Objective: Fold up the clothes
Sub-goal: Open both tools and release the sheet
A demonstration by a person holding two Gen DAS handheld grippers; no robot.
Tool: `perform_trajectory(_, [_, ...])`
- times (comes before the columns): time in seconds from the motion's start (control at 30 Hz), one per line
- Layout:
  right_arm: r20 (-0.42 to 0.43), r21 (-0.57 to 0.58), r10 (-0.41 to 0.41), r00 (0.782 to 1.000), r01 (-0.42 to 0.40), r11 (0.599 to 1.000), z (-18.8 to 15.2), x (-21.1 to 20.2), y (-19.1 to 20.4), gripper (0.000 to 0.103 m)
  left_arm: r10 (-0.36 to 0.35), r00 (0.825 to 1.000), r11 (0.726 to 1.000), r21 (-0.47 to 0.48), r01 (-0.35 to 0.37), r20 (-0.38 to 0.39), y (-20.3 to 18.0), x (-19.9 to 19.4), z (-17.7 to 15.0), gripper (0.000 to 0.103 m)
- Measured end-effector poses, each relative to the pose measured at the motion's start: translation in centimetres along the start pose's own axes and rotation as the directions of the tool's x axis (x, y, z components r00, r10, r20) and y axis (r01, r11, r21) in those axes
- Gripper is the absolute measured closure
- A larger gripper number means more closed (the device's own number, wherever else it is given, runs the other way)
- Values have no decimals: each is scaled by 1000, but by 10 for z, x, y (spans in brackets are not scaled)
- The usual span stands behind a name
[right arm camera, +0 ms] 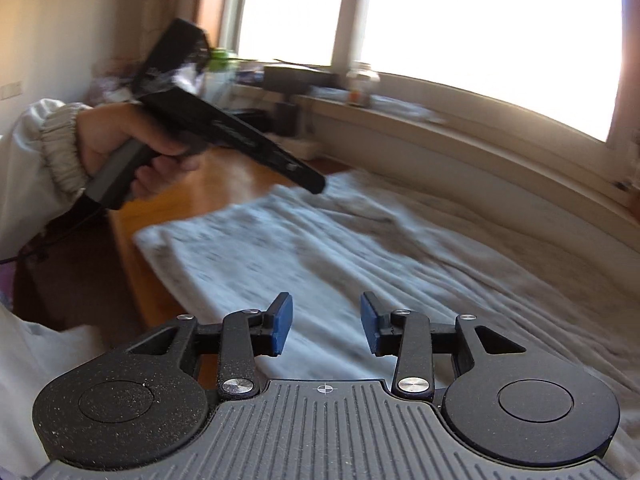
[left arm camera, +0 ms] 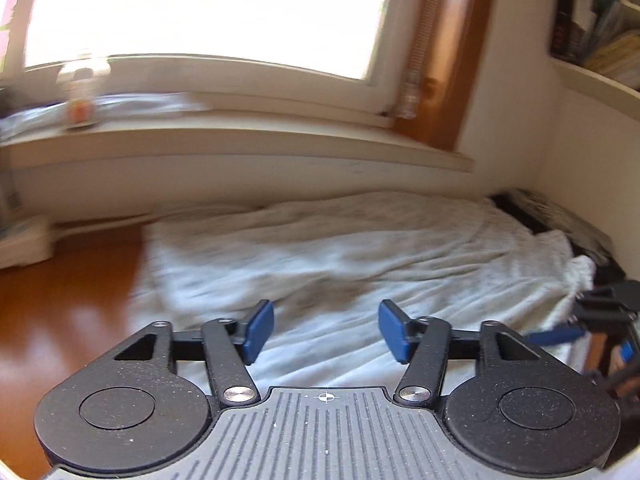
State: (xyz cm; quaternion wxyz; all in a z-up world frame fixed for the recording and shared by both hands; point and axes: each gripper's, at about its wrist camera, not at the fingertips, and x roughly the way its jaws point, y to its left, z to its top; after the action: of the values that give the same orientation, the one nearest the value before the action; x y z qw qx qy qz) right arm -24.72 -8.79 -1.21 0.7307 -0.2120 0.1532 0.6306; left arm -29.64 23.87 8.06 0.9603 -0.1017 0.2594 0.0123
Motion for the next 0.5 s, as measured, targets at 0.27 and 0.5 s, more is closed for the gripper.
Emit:
perform_trajectory(0.27, [-46,131,-308,950,311,941,-69,-96,-83,64,-190,982,975,114,190,-18,-79,92,30,27])
perform_trajectory(0.5, [-111,160,-493,863,505,848,-125,-170,-143,54,-289,953,945,134,300,-96,-124,158,28,27])
